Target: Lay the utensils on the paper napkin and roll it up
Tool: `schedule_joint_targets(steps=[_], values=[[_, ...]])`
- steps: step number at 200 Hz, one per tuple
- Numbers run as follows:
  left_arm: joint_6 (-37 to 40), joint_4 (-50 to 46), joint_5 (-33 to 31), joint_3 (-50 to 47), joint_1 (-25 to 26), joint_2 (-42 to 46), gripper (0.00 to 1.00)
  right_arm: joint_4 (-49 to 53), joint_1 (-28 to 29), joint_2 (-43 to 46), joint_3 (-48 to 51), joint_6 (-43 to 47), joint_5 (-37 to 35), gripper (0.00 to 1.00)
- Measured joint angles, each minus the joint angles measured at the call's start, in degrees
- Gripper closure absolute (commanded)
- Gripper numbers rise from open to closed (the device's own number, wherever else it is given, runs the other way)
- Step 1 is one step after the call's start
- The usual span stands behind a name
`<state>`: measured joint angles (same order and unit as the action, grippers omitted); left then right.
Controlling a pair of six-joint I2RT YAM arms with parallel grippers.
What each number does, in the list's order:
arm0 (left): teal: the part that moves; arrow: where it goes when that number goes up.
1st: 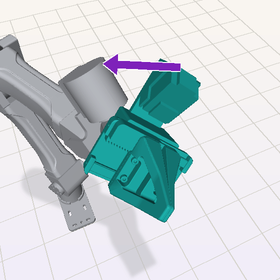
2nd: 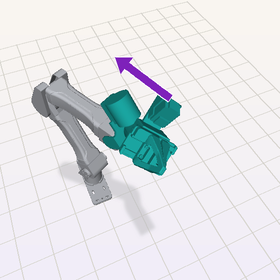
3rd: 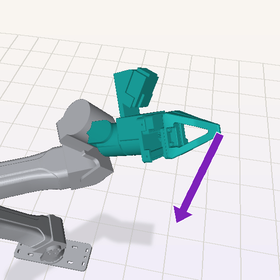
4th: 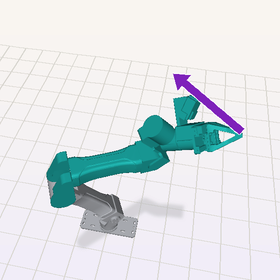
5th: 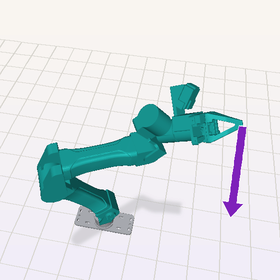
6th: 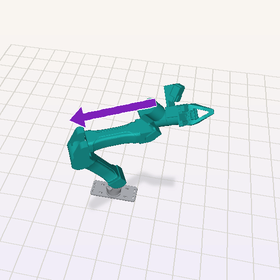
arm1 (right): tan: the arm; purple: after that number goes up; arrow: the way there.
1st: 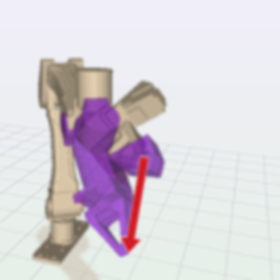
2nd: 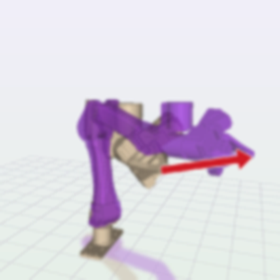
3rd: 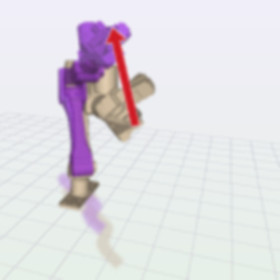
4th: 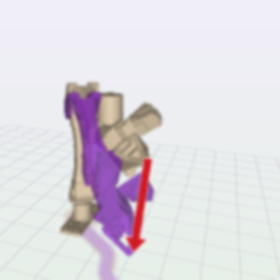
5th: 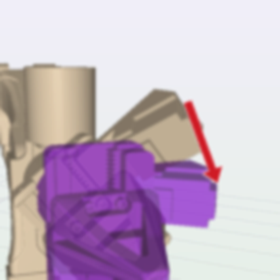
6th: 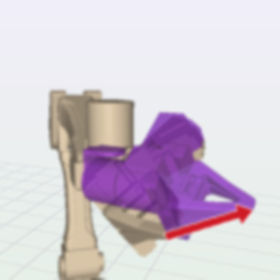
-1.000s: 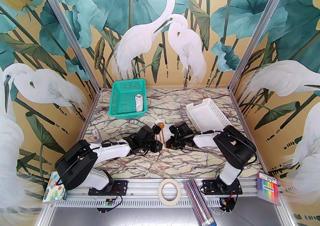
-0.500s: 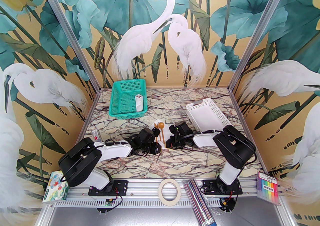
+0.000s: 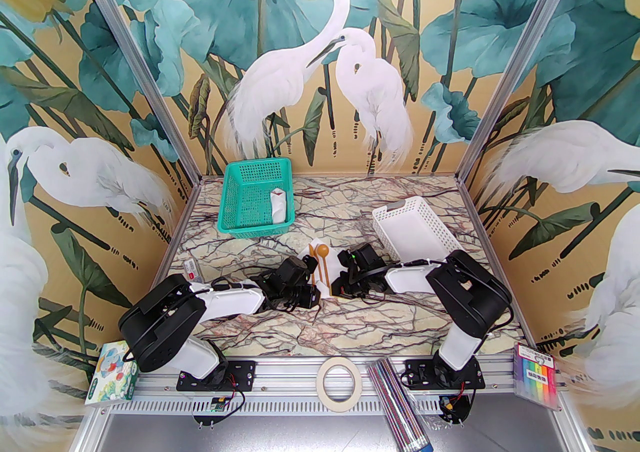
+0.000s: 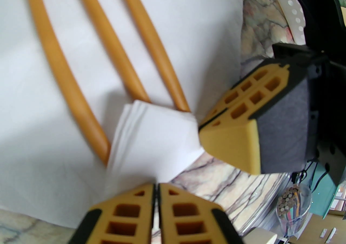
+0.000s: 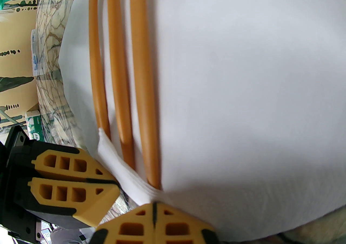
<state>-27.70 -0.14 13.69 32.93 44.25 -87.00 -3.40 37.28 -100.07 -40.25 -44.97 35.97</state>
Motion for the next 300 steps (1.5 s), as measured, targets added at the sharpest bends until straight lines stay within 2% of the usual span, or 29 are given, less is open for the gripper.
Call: schedule_joint_targets(steps=[74, 108, 135, 180, 223, 300], values=[[-2.6, -4.3, -4.5, -3.3, -1.5, 5.8, 0.87, 0.2, 0.1, 0.0, -0.1, 0.0, -0.2, 1.00], [-2.6, -5.3, -3.9, -4.3, -3.0, 9.8, 0.87, 0.2, 0.1, 0.0, -0.2, 0.0, -0.2, 1.00], [-2.3, -3.4, -0.7, -4.3, -3.0, 12.4, 0.87, 0.2, 0.1, 0.0, -0.2, 0.0, -0.2, 1.00], [-2.3, 3.2, 3.7, -4.3, -3.0, 8.8, 0.88, 0.2, 0.1, 0.0, -0.2, 0.0, -0.2, 1.00], [-2.3, 5.1, 3.4, -3.2, -3.1, 4.1, 0.89, 0.4, 0.1, 0.0, -0.2, 0.0, -0.2, 1.00], [-2.3, 5.4, 1.2, -2.9, -4.5, 3.4, 0.89, 0.5, 0.1, 0.0, -0.3, 0.0, -0.2, 1.00]])
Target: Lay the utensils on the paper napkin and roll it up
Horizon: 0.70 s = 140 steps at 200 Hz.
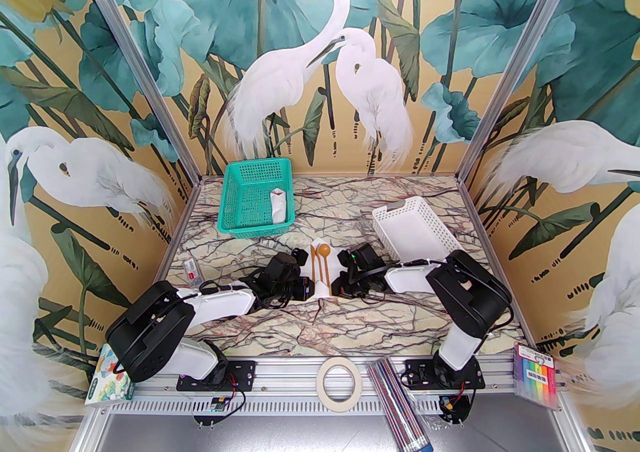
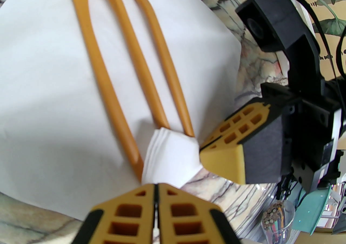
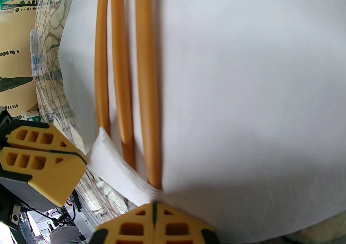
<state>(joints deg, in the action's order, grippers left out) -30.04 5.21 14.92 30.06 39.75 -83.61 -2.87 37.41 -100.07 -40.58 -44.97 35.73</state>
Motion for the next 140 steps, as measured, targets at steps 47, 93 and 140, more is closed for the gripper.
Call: schedule_joint_targets(steps=[47, 93, 140], values=[[-0.4, 1.2, 0.0, -0.1, 0.0, -1.4, 0.89, 0.1, 0.0, 0.0, 0.0, 0.0, 0.0, 1.00], [-0.8, 2.2, 0.0, -1.2, 0.0, -2.7, 0.89, 0.4, 0.0, 0.0, -0.3, 0.0, -0.2, 0.96], [-1.1, 3.6, 0.0, -1.9, 0.0, -2.8, 0.89, 1.8, 0.0, 0.0, -1.0, 0.0, -0.7, 0.93]])
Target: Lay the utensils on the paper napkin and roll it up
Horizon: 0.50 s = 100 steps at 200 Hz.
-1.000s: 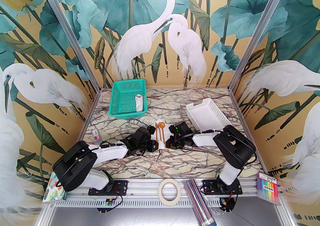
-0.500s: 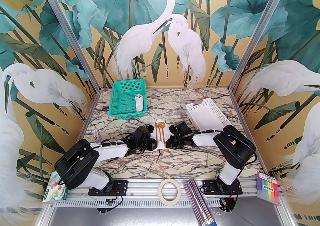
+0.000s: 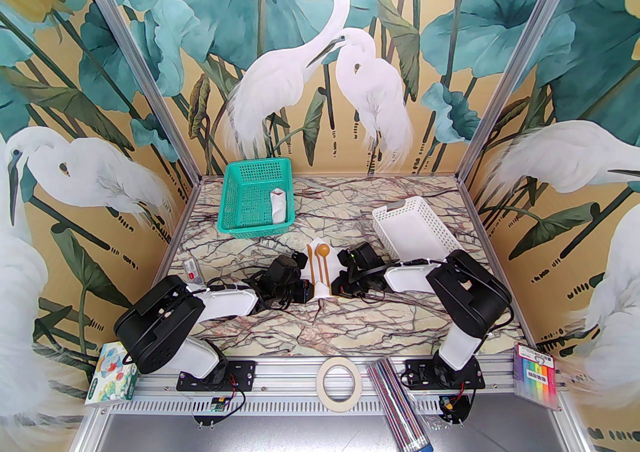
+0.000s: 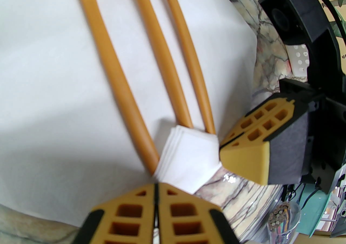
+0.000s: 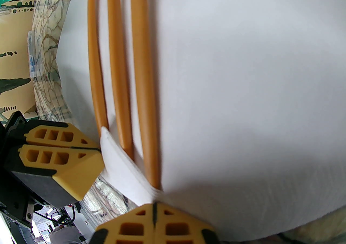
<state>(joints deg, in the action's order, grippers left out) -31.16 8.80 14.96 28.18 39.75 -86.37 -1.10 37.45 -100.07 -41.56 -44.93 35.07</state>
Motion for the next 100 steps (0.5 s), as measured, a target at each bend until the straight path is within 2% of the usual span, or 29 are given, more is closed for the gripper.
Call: schedule_joint_targets(steps=[78, 100], values=[[-0.8, 2.9, 0.2, -0.7, 0.0, -0.8, 0.90, 2.9, 0.0, 1.2, -0.3, 0.8, -2.5, 0.92], [-0.8, 3.0, 0.2, -0.7, 0.0, -0.8, 0.90, 4.0, 0.0, 1.8, -0.3, 1.5, -3.4, 0.87]])
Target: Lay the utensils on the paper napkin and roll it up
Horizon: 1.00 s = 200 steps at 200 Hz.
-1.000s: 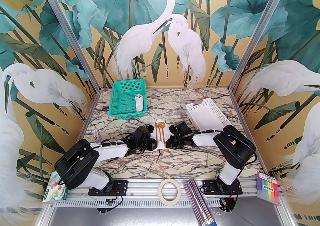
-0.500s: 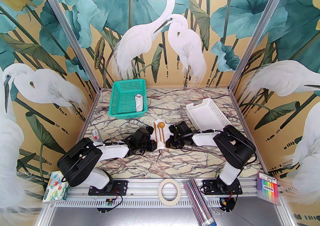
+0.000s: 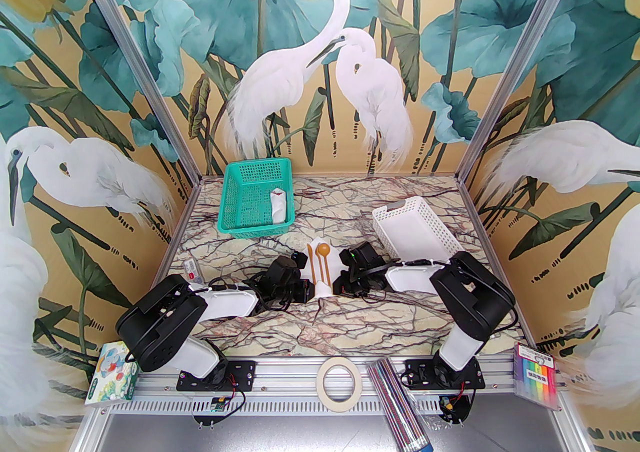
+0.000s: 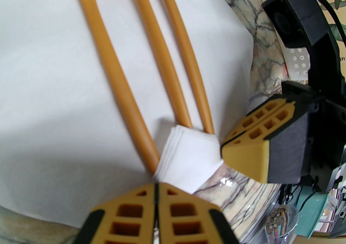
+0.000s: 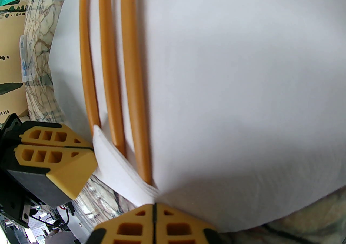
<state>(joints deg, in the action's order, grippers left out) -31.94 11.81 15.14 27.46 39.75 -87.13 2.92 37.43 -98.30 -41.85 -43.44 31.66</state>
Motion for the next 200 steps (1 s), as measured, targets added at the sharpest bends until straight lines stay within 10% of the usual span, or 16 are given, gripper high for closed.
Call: schedule_joint_targets(steps=[133, 200], values=[[0.0, 0.5, 0.0, 0.0, 0.0, -0.3, 0.90, 19.8, -6.1, 3.8, -13.1, 10.7, -12.9, 0.30], [0.0, 0.4, 0.0, 0.1, 0.0, -0.3, 0.90, 23.0, -6.1, -1.8, -16.7, 13.2, -20.2, 0.19]])
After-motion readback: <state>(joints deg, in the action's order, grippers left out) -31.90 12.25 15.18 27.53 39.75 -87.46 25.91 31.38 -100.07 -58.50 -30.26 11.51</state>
